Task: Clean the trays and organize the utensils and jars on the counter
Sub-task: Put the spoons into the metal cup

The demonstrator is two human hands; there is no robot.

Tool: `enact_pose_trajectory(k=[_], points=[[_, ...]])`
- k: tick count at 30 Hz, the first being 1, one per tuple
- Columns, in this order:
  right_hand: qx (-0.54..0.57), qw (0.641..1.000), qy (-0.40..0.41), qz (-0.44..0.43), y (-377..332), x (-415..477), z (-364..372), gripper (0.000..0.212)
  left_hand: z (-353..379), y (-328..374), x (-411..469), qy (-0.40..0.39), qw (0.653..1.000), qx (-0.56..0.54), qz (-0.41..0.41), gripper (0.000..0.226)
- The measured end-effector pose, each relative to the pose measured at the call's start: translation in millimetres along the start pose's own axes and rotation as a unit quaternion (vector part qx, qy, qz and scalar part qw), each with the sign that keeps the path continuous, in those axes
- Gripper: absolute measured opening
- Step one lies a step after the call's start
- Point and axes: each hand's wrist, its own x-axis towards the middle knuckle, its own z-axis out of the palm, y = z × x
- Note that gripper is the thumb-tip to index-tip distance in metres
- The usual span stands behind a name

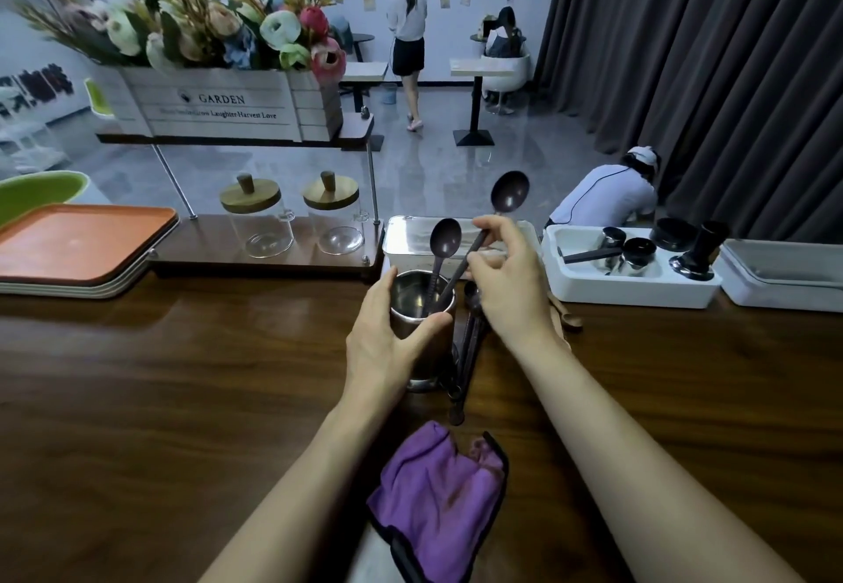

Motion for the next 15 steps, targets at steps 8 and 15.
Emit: enact_pose_trajectory(k=[8,15], points=[[-0.106,0.993,-0.049,-0.011,10,-26,8,0.024,3,-6,0,0.001,1.0,-0.023,-0.015,0.087],[-0.117,0.992,-0.043,0.011,20,-35,7,0.02,3,-9,0,-0.013,0.999,-0.034,-0.005,0.088]])
